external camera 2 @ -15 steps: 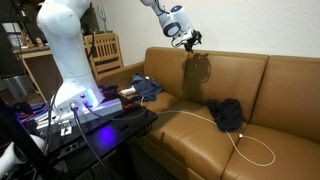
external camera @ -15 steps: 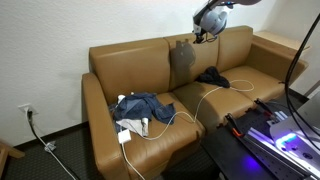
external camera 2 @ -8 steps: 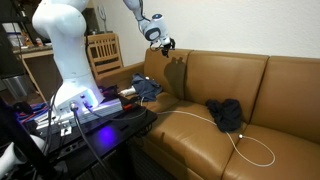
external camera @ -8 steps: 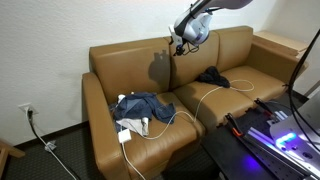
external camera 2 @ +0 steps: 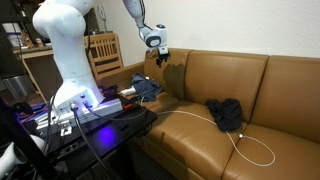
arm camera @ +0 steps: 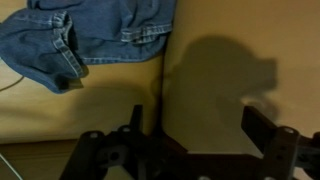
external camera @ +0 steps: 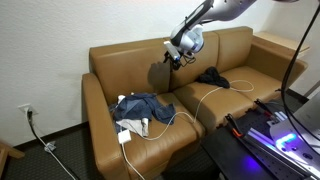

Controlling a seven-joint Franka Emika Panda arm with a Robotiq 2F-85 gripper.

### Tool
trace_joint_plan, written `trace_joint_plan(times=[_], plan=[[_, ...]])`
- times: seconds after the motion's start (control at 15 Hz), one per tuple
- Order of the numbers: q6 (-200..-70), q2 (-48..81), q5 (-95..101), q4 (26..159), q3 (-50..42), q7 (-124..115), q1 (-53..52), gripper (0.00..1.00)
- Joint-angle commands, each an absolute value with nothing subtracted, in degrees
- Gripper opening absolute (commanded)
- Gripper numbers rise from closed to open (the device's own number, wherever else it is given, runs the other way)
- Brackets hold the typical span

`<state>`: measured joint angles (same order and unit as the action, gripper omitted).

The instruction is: Move the black clothing and the jean trousers to the right

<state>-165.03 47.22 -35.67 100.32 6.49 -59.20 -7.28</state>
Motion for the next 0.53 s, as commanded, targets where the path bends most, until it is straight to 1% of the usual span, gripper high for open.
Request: trace_joint_plan(times=[0.0, 0.2, 0.27, 0.33, 0.47], plan=[[-155.6, 57.1, -31.2, 91.2, 6.7, -58.0, -8.1, 1.00], [-147.4, 64.2, -23.4, 83.7, 3.2, -61.6, -12.6, 1.00], [-146.9, 64.7, -21.3, 82.9, 2.1, -62.5, -14.1, 1.00], [-150.4, 61.9, -23.8, 87.8, 4.7, -61.2, -11.3, 1.00], [-149.7, 64.4, -21.7, 85.0, 3.5, -62.5, -13.3, 1.00]])
